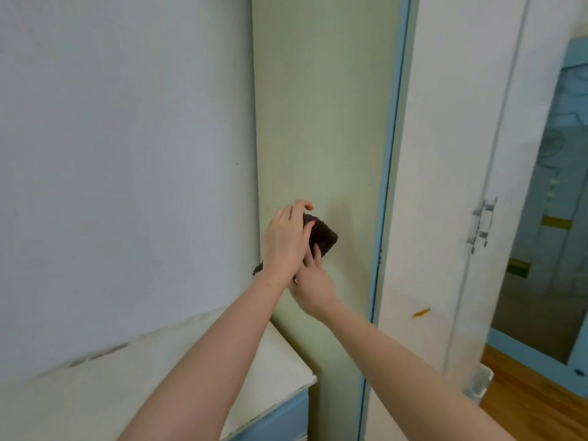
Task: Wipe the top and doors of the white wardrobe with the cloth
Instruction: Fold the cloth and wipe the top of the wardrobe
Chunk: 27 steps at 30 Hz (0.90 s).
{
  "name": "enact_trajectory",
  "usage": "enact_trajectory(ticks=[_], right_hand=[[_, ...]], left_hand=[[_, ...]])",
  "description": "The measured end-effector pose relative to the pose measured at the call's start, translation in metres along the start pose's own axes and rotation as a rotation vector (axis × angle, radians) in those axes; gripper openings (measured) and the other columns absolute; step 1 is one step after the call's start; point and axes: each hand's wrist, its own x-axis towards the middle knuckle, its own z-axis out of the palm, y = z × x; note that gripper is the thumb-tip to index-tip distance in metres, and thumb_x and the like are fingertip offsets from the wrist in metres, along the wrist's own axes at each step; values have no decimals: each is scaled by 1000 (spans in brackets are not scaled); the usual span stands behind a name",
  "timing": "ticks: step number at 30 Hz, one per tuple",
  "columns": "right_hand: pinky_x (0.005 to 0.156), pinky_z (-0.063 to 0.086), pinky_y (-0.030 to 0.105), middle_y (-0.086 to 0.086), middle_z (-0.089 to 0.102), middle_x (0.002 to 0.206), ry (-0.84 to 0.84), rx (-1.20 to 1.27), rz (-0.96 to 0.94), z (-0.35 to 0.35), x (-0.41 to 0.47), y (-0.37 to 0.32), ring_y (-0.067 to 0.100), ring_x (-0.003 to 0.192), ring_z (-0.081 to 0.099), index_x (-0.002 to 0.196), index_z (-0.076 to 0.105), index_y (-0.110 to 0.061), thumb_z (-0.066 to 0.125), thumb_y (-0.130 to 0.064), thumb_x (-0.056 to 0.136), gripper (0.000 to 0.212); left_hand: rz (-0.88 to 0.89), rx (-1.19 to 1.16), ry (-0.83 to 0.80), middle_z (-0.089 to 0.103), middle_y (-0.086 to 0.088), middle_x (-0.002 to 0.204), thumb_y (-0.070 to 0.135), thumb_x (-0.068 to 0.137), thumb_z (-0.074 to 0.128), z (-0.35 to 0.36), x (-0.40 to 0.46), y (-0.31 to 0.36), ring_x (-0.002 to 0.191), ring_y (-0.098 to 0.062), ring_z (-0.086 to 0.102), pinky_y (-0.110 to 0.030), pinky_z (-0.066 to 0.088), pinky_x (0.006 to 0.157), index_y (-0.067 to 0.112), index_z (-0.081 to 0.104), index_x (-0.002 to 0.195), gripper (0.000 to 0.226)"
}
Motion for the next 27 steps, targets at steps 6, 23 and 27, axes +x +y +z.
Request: enact_trajectory(ticks=[6,23,27], right_hand=[[121,8,44,13,-4,162,274,-123,-38,-102,-3,-9,33,148,-11,153,-9,-10,38,-39,100,76],[105,38,57,29,36,147,1087,-514,51,-264,45,129,40,141,30,145,38,-8,42,-46,94,63],[104,39,58,30,37,146,1141,-570,-63,-301,78,155,41,140,31,138,49,-5,27,-49,98,63]], left_hand=[[86,-189,261,62,4,99,23,88,55,-30,40,86,92,-14,56,-26,42,77,21,52,111,23],[413,-419,318,57,14,93,25,88,55,25,186,246,84,-5,52,-12,37,62,29,51,106,19],[410,-485,403,60,14,93,25,87,56,39,226,258,81,-5,55,-11,39,64,31,51,103,18]])
